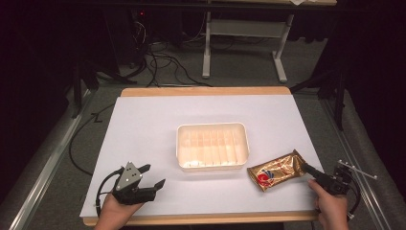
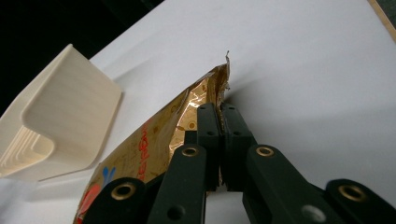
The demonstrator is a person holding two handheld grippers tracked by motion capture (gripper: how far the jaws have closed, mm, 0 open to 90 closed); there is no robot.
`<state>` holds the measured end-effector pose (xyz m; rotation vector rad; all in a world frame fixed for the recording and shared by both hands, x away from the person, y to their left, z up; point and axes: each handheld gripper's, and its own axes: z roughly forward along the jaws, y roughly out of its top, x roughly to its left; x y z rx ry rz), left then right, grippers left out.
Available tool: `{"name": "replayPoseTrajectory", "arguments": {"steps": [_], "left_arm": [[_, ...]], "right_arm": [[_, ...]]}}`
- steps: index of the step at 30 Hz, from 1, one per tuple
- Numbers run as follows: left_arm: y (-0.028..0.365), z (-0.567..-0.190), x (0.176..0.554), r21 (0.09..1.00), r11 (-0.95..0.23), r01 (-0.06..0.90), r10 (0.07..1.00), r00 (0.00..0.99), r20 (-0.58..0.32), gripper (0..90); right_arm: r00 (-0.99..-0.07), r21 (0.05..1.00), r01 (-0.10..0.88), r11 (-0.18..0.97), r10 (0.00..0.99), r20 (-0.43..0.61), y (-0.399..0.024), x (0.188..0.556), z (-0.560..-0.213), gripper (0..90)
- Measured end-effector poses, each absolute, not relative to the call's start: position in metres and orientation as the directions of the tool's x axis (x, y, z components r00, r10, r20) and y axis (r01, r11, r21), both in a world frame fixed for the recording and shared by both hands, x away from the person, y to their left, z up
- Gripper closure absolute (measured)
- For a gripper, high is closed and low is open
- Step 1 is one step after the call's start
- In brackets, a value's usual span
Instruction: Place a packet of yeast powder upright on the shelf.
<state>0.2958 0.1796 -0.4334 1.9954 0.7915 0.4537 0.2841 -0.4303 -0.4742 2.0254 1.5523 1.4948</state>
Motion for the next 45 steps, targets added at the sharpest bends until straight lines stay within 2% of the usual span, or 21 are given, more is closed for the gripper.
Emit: {"name": "replayPoseTrajectory", "arguments": {"steps": [27,38,45], "left_arm": [[0.178,-0.435,0.296,0.848,-0.4,0.347,0.677,0.736,0.018,27.6],[0.177,-0.435,0.296,0.844,-0.408,0.348,0.673,0.739,0.021,27.6],[0.177,-0.436,0.296,0.842,-0.411,0.348,0.673,0.74,0.022,27.5]], "right_arm": [[-0.249,0.806,0.479,-0.349,0.826,0.506,-0.4,0.273,-0.427,90.0],[-0.31,0.841,0.429,-0.331,0.82,0.481,-0.385,0.269,-0.409,90.0],[-0.337,0.881,0.378,-0.284,0.845,0.416,-0.375,0.266,-0.395,90.0]]}}
